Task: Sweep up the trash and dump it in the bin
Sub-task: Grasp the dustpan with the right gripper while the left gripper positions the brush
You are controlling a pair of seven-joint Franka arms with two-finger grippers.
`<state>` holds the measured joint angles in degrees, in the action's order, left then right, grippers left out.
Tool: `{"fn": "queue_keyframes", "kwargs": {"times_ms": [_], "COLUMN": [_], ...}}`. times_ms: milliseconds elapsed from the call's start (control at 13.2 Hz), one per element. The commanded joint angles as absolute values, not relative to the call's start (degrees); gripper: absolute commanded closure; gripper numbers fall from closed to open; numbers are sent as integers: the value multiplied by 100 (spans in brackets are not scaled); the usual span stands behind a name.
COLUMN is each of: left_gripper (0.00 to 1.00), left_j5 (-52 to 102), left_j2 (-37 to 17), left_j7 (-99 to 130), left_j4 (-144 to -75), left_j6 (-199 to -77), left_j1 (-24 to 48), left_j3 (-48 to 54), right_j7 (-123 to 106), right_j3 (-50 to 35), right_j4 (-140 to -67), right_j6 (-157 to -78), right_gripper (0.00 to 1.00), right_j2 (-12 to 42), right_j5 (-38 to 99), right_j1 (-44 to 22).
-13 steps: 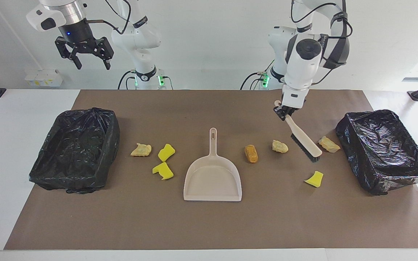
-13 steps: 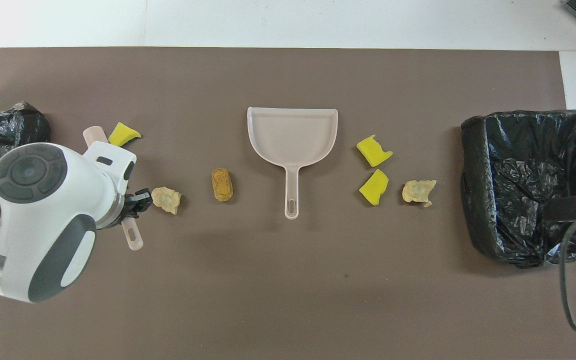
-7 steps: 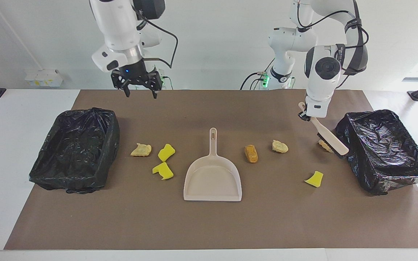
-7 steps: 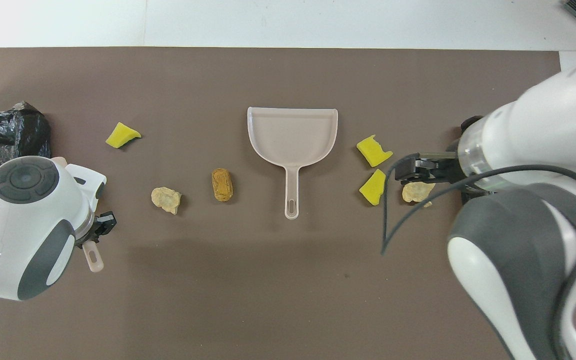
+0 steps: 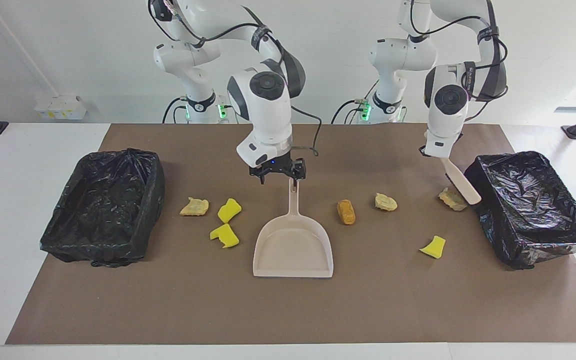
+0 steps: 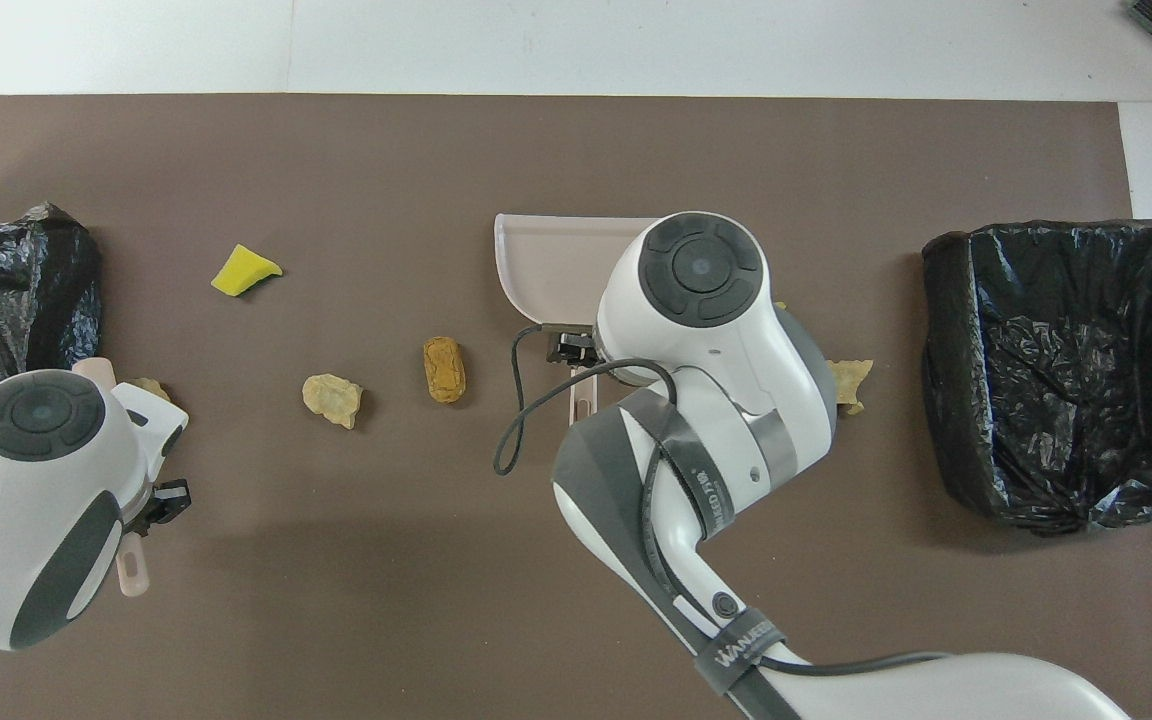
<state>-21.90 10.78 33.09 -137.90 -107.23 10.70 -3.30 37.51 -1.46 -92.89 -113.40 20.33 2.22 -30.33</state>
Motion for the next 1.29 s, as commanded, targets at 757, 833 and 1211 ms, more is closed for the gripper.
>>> {"fn": "queue_keyframes", "kwargs": {"times_ms": [757, 833, 1211], "left_gripper": [100, 100, 100], "left_j5": [-1679, -1627, -1151], "left_j2": [729, 738, 615], "left_j7": [3155, 3120, 1357], "left_j4": [-13440, -13221, -12551], "left_j6": [-12112, -11937, -11513], "left_j1": [1291, 1283, 608], "left_j3": [-220, -220, -272], "right_j7": [3955, 3955, 4069], "right_j3": [-114, -114, -114], "right_j4": [-9343, -9378, -9387], "right_j6": [-12216, -12225, -12156], "right_gripper": [30, 36, 100], "right_j2": [2681, 2689, 2663], "right_j5": [228, 237, 237], "right_j1": [-3155, -3164, -3173]}}
